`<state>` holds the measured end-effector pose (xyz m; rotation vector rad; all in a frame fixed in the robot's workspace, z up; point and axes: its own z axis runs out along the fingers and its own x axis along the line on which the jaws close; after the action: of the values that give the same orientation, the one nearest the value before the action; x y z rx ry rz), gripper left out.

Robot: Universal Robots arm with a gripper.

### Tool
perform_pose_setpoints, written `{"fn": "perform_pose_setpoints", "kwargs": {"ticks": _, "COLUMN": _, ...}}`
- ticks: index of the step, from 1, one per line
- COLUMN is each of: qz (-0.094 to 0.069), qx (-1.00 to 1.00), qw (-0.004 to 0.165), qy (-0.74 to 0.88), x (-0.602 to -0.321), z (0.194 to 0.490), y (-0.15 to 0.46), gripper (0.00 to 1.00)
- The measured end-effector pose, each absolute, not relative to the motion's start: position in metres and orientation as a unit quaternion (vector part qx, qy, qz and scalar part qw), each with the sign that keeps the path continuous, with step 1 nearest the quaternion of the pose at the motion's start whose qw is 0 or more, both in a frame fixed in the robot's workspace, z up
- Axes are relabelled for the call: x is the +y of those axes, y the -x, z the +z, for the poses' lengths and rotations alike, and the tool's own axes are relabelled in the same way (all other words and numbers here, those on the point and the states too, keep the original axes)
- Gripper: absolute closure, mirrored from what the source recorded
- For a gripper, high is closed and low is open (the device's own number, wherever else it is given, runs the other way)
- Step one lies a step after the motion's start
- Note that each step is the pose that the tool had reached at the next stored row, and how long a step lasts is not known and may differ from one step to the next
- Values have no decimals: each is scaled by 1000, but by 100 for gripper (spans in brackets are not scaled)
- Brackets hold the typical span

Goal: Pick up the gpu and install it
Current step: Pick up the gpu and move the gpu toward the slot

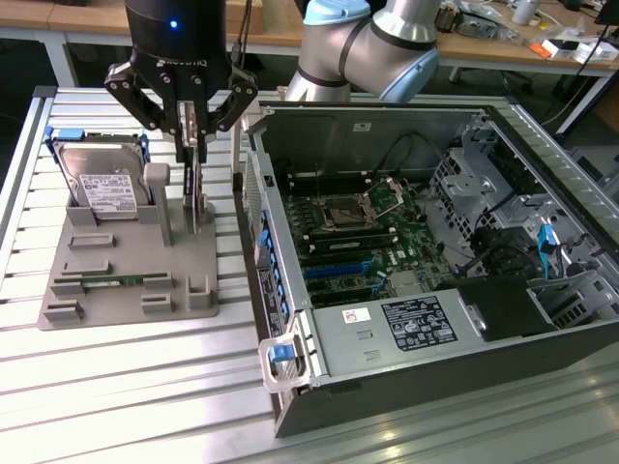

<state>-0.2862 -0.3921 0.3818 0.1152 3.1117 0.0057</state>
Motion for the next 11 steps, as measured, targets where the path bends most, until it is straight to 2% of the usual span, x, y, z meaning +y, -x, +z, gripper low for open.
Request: {"fn": "perform_pose_setpoints", "kwargs": {"ticks": 11, "qz": 2, "qx": 999, "qw": 14, "qy": -37, "x": -392, "z": 386, "y": 286, "gripper": 75}}
